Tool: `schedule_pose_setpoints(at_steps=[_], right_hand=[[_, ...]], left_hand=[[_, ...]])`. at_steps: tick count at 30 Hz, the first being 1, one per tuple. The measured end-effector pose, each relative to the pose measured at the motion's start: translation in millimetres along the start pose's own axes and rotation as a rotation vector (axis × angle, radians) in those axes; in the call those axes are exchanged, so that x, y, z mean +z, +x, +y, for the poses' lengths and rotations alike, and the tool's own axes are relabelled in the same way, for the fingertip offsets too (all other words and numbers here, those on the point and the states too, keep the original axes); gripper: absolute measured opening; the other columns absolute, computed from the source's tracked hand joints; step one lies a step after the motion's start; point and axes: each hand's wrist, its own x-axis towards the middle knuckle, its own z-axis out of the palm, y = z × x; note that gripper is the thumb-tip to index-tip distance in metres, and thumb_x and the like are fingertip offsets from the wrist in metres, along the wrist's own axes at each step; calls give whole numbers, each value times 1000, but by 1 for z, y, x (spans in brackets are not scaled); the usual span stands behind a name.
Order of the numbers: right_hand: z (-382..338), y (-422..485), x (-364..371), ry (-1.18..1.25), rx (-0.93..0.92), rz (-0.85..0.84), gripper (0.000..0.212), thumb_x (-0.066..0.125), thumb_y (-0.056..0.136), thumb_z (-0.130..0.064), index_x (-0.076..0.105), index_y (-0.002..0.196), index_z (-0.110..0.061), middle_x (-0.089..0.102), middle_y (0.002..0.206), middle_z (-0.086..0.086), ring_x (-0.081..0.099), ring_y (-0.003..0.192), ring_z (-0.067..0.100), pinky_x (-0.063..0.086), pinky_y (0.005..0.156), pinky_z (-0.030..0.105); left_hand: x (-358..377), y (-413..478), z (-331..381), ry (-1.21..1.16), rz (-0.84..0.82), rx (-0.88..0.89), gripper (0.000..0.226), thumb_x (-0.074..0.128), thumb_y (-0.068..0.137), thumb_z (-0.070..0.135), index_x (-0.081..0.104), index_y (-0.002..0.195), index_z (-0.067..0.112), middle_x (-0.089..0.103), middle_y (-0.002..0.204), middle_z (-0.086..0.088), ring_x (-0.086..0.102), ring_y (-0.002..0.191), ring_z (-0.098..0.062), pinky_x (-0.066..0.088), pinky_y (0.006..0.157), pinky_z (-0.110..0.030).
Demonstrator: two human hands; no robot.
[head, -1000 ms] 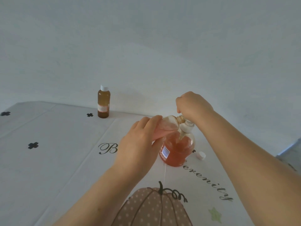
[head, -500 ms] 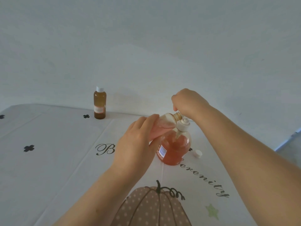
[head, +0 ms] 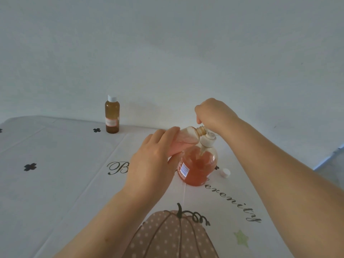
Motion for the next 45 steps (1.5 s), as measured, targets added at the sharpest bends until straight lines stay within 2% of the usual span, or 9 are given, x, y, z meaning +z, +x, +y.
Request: schedule_pose_setpoints(at_steps=[4, 9, 15, 23, 33, 39, 42, 44, 45], right_hand=[[-4, -5, -5, 90, 54, 20, 21, 47, 83, -10, 68, 87, -8, 54, 69, 4, 46, 56, 21, 35, 58, 27], [-6, -5, -5, 59, 59, -4, 23, 48, 82, -8, 70, 91, -8, 60, 76, 5, 50, 60, 21, 36, 57, 26], [-6, -2, 2, -36, 65, -22, 15, 51, 84, -1, 62, 83, -11, 53, 65, 4, 46, 56, 20, 36, 58, 25], [-4, -5, 1, 41, 82, -2, 16, 49, 84, -3, 55, 72, -11, 50, 64, 3, 43, 54, 20, 33, 55, 25], [-3, -4, -5, 115, 35, 26, 28, 48, 82, -8, 70, 98, -6, 54, 72, 3, 46, 58, 20, 34, 58, 26], [-5, 0, 2, 57, 25, -4, 23, 50, 82, -7, 69, 95, -9, 61, 79, 5, 49, 60, 19, 36, 58, 26], [0, -1, 9, 13, -20, -42, 24, 49, 86, -4, 66, 103, -8, 63, 97, 12, 55, 71, 25, 42, 68, 30], [2, -4, 10, 58, -39, -13, 27, 41, 95, -10, 65, 108, -6, 57, 95, 10, 61, 94, 32, 45, 76, 34], [2, -4, 10, 69, -33, -13, 28, 41, 95, -10, 65, 109, -6, 56, 94, 9, 60, 96, 33, 45, 77, 35]], left_hand=[[-1, -1, 2, -10, 0, 4, 54, 71, 83, 27, 49, 132, 25, 61, 113, 8, 57, 98, -17, 51, 65, -32], [-1, -1, 2, -2, 6, 5, 53, 71, 83, 29, 49, 132, 25, 60, 111, 9, 57, 97, -16, 50, 63, -31], [2, -1, -1, 13, -8, -2, 53, 70, 84, 29, 49, 133, 25, 60, 114, 9, 57, 99, -17, 50, 65, -31], [2, -1, -2, 16, -12, 10, 51, 67, 84, 31, 49, 131, 25, 61, 111, 7, 57, 96, -19, 50, 63, -34], [0, 0, -1, 13, 10, 18, 53, 69, 84, 29, 48, 132, 25, 60, 112, 8, 57, 97, -18, 52, 64, -34], [1, 1, -3, 17, 9, 16, 54, 71, 83, 27, 49, 131, 26, 60, 112, 8, 56, 97, -19, 52, 62, -36], [3, 1, -5, 22, -1, 12, 52, 71, 82, 27, 51, 131, 24, 60, 114, 8, 56, 100, -19, 48, 63, -33], [4, 2, -6, 22, -2, 13, 52, 71, 82, 26, 52, 130, 24, 60, 113, 8, 56, 100, -19, 48, 62, -32], [4, 1, -6, 24, -3, 16, 53, 71, 82, 26, 51, 130, 25, 60, 113, 8, 56, 100, -19, 48, 63, -32]])
